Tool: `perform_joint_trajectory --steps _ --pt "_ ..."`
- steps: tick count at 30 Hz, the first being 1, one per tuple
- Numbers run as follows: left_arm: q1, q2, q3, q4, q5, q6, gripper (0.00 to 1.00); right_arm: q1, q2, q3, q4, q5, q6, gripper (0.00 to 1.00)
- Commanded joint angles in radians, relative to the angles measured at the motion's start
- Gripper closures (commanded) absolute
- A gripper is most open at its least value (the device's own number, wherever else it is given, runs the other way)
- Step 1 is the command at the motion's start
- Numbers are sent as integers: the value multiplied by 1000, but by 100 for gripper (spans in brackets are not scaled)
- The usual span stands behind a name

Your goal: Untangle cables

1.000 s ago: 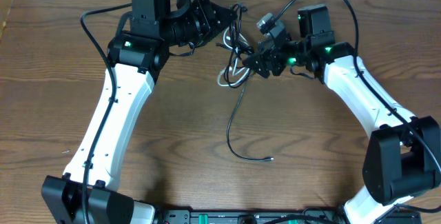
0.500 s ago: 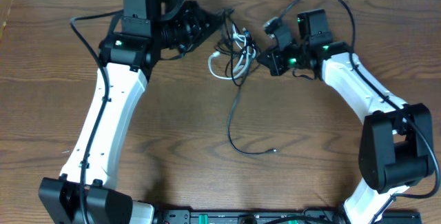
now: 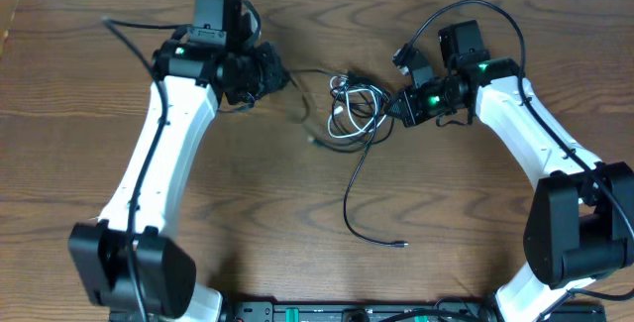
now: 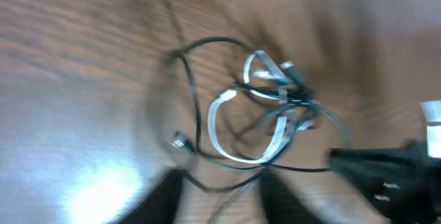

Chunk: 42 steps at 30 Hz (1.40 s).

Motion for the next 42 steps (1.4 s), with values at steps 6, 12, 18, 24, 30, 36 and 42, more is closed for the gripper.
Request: perform_joint_trajectory --steps 6,12,18,24,30,36,42 --pt "-3 23 10 8 -31 163 25 0 -25 11 -16 19 -24 99" --pt "-69 34 10 80 21 227 25 3 -25 11 -17 19 -24 99" --pt "-170 111 9 169 21 342 25 3 -25 11 -19 31 -28 99" --pt "-211 257 9 202 10 387 26 5 -25 11 -21 34 -31 99" --pt "-212 358 9 245 10 386 26 5 -25 11 -24 34 -36 99" --pt "-212 392 9 250 10 386 37 4 -25 11 -24 34 -35 99" --pt "-212 396 9 251 10 386 41 5 -25 11 -25 41 -35 99"
